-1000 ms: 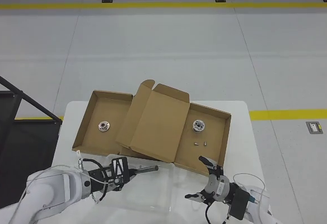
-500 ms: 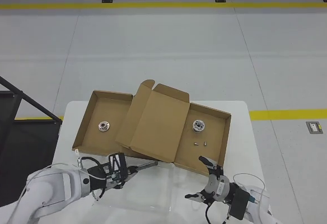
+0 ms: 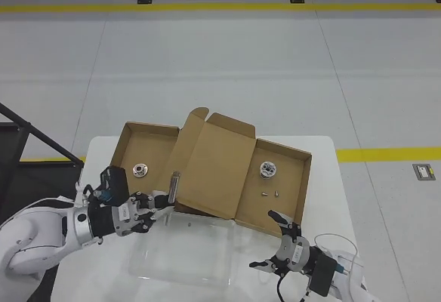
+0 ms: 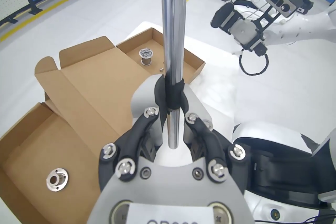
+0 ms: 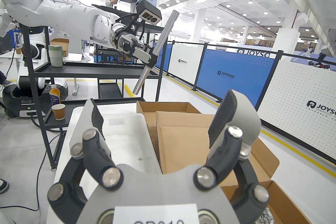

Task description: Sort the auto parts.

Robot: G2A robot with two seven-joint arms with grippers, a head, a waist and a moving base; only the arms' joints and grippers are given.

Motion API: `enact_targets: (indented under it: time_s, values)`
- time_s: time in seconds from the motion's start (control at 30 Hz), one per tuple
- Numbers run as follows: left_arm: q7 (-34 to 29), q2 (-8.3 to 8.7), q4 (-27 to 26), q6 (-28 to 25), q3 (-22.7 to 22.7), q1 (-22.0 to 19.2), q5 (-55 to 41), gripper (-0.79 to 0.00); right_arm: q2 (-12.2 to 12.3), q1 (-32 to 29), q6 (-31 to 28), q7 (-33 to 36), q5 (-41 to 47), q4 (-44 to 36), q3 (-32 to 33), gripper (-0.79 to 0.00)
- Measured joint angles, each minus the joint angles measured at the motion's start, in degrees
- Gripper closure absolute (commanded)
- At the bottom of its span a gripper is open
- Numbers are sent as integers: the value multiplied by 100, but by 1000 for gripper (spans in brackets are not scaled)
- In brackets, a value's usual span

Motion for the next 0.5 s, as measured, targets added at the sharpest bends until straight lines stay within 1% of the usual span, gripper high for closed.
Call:
enact_targets:
  time_s: [0.1, 0.2, 0.23, 0.3, 0.4, 0.5]
  values:
    - [-87, -16, -14, 242, -94, 14, 85, 0, 0, 0, 0, 0, 0, 0, 0, -785]
    - [-110, -50, -88, 898, -153, 85, 467, 0, 0, 0, 0, 0, 0, 0, 0, -785]
    - [-150, -67, -115, 1189, -148, 119, 599, 0, 0, 0, 0, 0, 0, 0, 0, -785]
    - [-263, -95, -115, 1558, -129, 129, 694, 0, 0, 0, 0, 0, 0, 0, 0, -785]
    - [-502, -157, -11, 2199, -64, 33, 852, 0, 0, 0, 0, 0, 0, 0, 0, -785]
    - [-611, -257, 235, 2746, 80, -165, 679, 0, 0, 0, 0, 0, 0, 0, 0, -785]
